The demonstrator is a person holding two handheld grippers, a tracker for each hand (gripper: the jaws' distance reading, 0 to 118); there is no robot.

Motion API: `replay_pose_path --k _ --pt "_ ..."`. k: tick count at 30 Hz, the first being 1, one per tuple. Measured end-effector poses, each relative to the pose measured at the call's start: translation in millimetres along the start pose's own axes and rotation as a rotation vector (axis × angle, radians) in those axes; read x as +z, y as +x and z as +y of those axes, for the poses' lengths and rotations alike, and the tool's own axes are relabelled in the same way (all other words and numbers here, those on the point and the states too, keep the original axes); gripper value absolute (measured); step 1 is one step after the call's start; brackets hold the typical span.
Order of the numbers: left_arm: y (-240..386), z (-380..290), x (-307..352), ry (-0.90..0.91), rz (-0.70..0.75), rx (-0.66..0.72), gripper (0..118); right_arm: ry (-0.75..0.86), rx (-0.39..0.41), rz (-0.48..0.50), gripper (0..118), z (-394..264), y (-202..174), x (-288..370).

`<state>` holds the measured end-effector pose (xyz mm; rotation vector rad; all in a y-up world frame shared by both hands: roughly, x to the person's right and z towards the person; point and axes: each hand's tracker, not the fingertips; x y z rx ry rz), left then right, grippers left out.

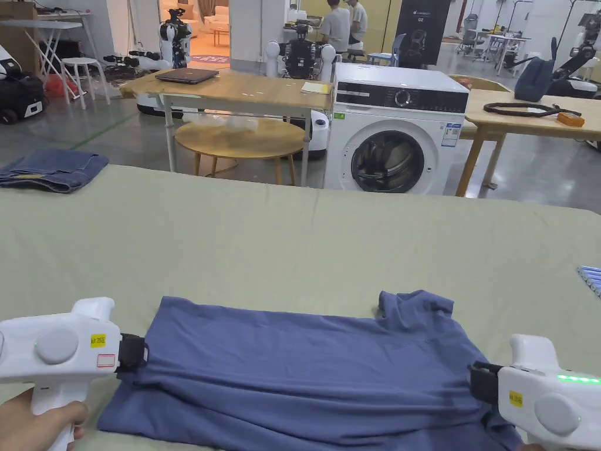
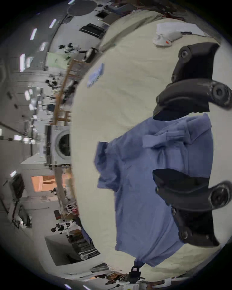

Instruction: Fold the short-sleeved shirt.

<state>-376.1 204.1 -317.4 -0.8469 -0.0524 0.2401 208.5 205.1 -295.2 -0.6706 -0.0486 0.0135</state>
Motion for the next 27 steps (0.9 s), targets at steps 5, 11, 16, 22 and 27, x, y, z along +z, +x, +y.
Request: replay_pose_path --k 5,11,16,22,27 --pt "26.7 -16.4 45.1 0.198 0.001 -0.081 37 0.206 -0.034 0.012 66 -7.7 -26.7 47.6" --pt "60.0 -50.0 98.0 0.439 0.073 -0.118 17 0.407 -0.032 -0.008 15 -20.9 -68.8 100.3" --pt "79.3 -68.3 120.8 0.510 0.087 -0.147 0 0.461 -0.020 0.005 0 -26.2 -85.3 121.1" --pt "78.9 -73.7 126.8 0.458 0.133 -0.192 0 0.480 -0.006 0.006 0 -31.2 -89.4 137.1" --pt "42.5 -54.9 83.8 0.170 0.122 -0.108 0 0.432 0.000 0.005 0 -39.3 -84.5 128.0"
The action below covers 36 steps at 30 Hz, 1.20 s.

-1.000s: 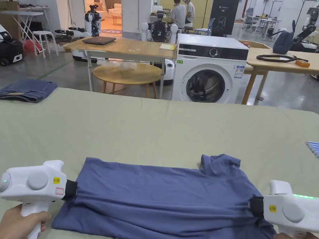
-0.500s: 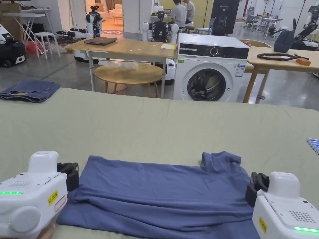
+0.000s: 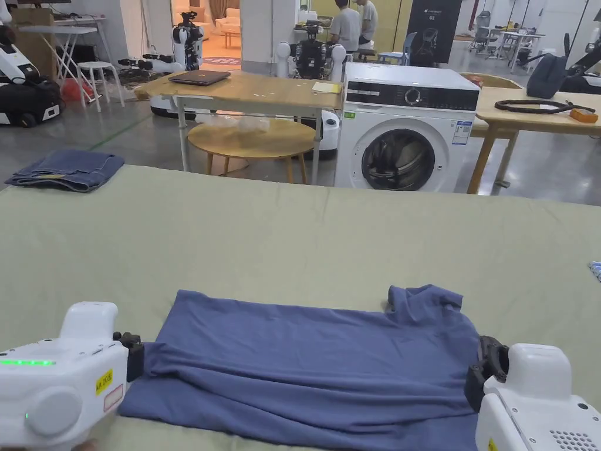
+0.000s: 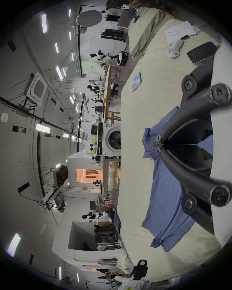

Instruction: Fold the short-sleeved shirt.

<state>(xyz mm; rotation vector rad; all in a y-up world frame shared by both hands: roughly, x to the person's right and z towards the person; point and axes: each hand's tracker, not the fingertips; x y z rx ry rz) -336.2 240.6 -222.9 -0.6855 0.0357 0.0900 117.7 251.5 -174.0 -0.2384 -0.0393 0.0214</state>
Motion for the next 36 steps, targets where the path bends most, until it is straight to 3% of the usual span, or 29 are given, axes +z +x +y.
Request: replay_pose_path --k 2,4,6,10,12,15,17,19,22,24,28,30,31,33,34,36 --pt "-18.6 2.4 -29.6 -0.116 -0.039 0.045 0 -0.022 -0.002 -0.001 0 -4.1 3.1 -2.4" --pt "-28.0 3.0 -54.0 -0.225 -0.050 0.063 10 -0.044 -0.005 -0.003 0 -10.3 7.8 -6.5" --pt "-36.6 -0.6 -74.3 -0.297 -0.026 0.063 31 -0.068 -0.016 -0.001 0 -15.5 13.2 -9.4" --pt "-41.3 -0.8 -104.3 -0.434 -0.023 0.093 38 -0.102 -0.017 -0.013 0 -23.1 18.2 -9.5" --pt "-39.8 -7.6 -119.0 -0.526 -0.015 0.073 53 -0.124 -0.014 -0.017 0 -30.9 19.2 -8.7" --pt "-30.9 -19.7 -114.4 -0.490 0.034 -0.015 53 -0.151 -0.015 -0.016 0 -37.9 22.1 -10.3" --pt "-31.1 -24.4 -120.8 -0.493 0.053 0.010 52 -0.163 -0.017 -0.020 0 -41.4 23.6 -10.5" --pt "-27.5 -26.8 -121.7 -0.486 0.072 -0.039 45 -0.178 -0.024 -0.019 0 -43.7 26.0 -12.8" --pt "-16.5 -27.1 -109.1 -0.471 0.059 -0.045 3 -0.202 -0.032 -0.022 0 -48.1 30.5 -18.1" --pt "-18.3 -31.0 -106.0 -0.449 -0.014 -0.015 0 -0.226 -0.045 -0.026 0 -48.0 36.7 -22.0" --pt "-19.1 -37.2 -78.9 -0.413 -0.022 -0.016 0 -0.301 -0.066 -0.048 0 -45.9 60.4 -37.4" --pt "-30.7 -35.1 -79.7 -0.381 -0.041 -0.006 0 -0.372 -0.074 -0.054 12 -44.6 78.4 -51.3" --pt "-31.9 -35.7 -76.4 -0.380 -0.042 -0.007 0 -0.399 -0.079 -0.048 25 -44.7 86.0 -58.0" --pt "-26.4 -38.9 -59.1 -0.350 -0.058 -0.010 0 -0.485 -0.089 -0.039 67 -49.9 106.2 -80.6" --pt "-24.5 -39.8 -54.6 -0.346 -0.062 -0.010 0 -0.530 -0.082 -0.017 75 -52.0 111.1 -89.4" --pt "-22.4 -41.5 -50.9 -0.342 -0.064 -0.013 0 -0.597 -0.061 0.011 75 -58.8 117.4 -104.7"
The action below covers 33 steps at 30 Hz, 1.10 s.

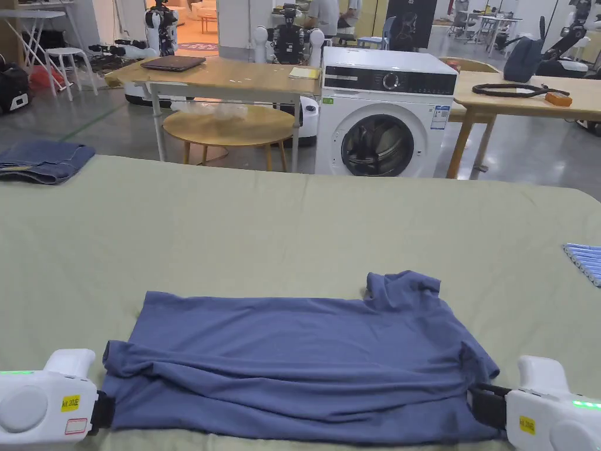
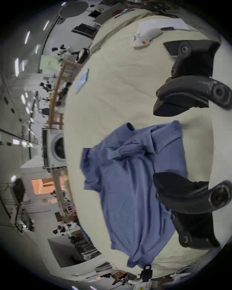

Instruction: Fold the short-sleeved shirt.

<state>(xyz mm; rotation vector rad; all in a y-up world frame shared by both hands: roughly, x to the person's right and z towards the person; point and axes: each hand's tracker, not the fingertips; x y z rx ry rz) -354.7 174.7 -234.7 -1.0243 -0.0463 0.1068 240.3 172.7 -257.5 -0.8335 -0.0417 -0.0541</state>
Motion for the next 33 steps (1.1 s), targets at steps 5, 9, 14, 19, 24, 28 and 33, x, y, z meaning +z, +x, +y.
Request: replay_pose_path --k 5,9,14,19,24,28,33 --pt "1.7 5.5 -10.0 0.009 0.007 -0.028 0 -0.207 0.064 -0.016 75 -9.3 4.2 -54.0" --pt "3.5 6.0 -9.1 0.011 0.005 -0.025 0 -0.143 0.063 -0.021 53 -13.7 -9.8 -33.6" --pt "6.7 6.1 -6.0 0.027 0.009 -0.015 0 -0.111 0.088 0.006 5 -10.9 -21.5 -14.9" --pt "0.8 14.5 15.2 0.099 -0.017 0.009 0 -0.046 0.051 0.020 5 5.5 -23.7 21.7" --pt "-0.7 17.2 53.0 0.143 0.007 -0.028 0 -0.001 0.071 0.006 5 18.1 -24.4 59.8" --pt "-14.8 10.6 77.2 0.166 -0.005 0.004 0 0.015 0.065 0.013 5 8.4 -20.8 89.5" --pt "-23.8 -31.9 90.5 0.131 -0.010 0.022 0 -0.021 0.070 0.018 5 -31.4 -21.6 114.9"
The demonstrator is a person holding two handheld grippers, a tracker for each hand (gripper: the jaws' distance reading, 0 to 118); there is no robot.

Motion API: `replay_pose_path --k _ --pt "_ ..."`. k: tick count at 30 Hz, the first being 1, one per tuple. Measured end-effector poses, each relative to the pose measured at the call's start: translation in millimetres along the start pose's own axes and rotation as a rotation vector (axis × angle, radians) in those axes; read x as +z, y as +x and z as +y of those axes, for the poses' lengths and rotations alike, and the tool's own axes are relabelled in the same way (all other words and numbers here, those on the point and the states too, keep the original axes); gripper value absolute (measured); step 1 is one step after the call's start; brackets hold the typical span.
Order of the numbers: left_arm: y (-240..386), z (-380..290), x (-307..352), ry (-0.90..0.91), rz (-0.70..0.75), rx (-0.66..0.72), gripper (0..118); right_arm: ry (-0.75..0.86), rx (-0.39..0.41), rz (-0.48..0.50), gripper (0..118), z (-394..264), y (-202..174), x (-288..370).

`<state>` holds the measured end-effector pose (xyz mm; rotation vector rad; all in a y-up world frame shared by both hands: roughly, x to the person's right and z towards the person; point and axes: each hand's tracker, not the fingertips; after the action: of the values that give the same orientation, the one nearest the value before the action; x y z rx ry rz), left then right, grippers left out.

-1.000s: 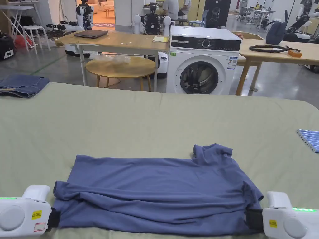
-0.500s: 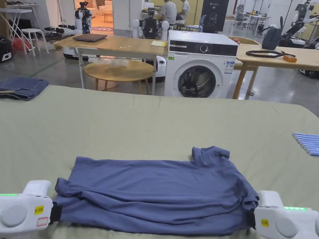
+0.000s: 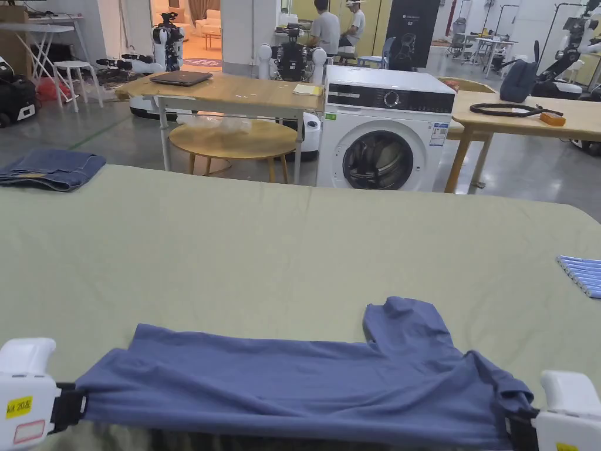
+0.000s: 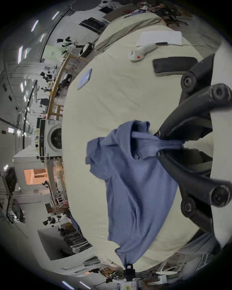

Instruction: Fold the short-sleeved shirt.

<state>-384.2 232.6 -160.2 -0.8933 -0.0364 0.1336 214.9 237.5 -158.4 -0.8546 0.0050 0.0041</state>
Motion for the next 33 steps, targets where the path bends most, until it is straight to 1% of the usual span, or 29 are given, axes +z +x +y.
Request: replay_pose_path --k 3,6,9,12,16,17,18,19,20,21,22,23,24,25,27,28,30,33 --pt "-2.4 -29.7 2.5 -0.032 0.003 0.007 0 -0.049 0.018 -0.015 5 -33.8 -5.0 -2.8" --pt "-6.1 -57.5 -10.1 -0.071 0.018 0.008 0 -0.094 0.021 -0.024 5 -66.2 -7.7 -10.6" --pt "-9.4 -80.5 -19.7 -0.112 0.017 0.026 0 -0.130 0.002 -0.041 5 -93.7 -7.7 -28.4" --pt "-6.4 -98.2 -30.2 -0.148 0.035 0.021 0 -0.139 -0.028 -0.039 5 -105.4 -9.4 -33.9" --pt "-10.8 -100.7 -34.6 -0.138 0.037 0.037 0 -0.116 -0.015 -0.050 7 -108.3 -13.1 -42.8" --pt "-11.1 -98.3 -34.6 -0.141 0.036 0.039 0 -0.115 -0.006 -0.055 13 -107.1 -15.2 -41.5" --pt "-9.3 -96.6 -33.7 -0.144 0.037 0.032 0 -0.116 0.007 -0.065 23 -104.3 -17.5 -39.4" --pt "-7.5 -94.7 -32.5 -0.146 0.038 0.026 0 -0.107 0.025 -0.081 39 -99.5 -27.8 -27.9" --pt "-7.3 -91.5 -30.3 -0.146 0.038 0.023 0 -0.096 0.051 -0.120 62 -94.7 -32.7 -20.3" --pt "-5.8 -88.4 -26.6 -0.136 0.038 0.020 2 -0.081 0.056 -0.127 69 -90.2 -35.2 -13.8" --pt "-3.7 -84.8 -22.8 -0.121 0.034 0.024 10 -0.043 0.050 -0.129 69 -85.2 -36.8 -6.0" --pt "-0.8 -80.0 -18.4 -0.093 0.033 0.028 28 0.001 0.045 -0.124 69 -81.1 -32.5 -2.8" --pt "6.8 -72.7 -8.1 -0.052 0.042 0.026 39 0.034 0.046 -0.118 69 -73.8 -34.3 4.1" --pt "9.9 -67.8 -4.5 -0.023 0.040 0.022 41 0.064 0.043 -0.113 69 -67.4 -37.2 9.5" --pt "18.6 -54.3 2.3 0.055 0.024 0.010 41 0.171 0.041 -0.093 69 -48.6 -47.6 31.4" --pt "10.6 -50.5 -8.2 0.082 0.019 0.007 41 0.211 0.046 -0.091 69 -43.0 -53.0 34.7" --pt "16.6 -39.8 -8.0 0.152 0.018 0.006 41 0.289 0.052 -0.099 69 -32.2 -67.6 38.3" --pt "37.3 -24.3 2.4 0.284 0.027 -0.006 41 0.427 0.032 -0.059 68 -20.0 -91.9 42.0"
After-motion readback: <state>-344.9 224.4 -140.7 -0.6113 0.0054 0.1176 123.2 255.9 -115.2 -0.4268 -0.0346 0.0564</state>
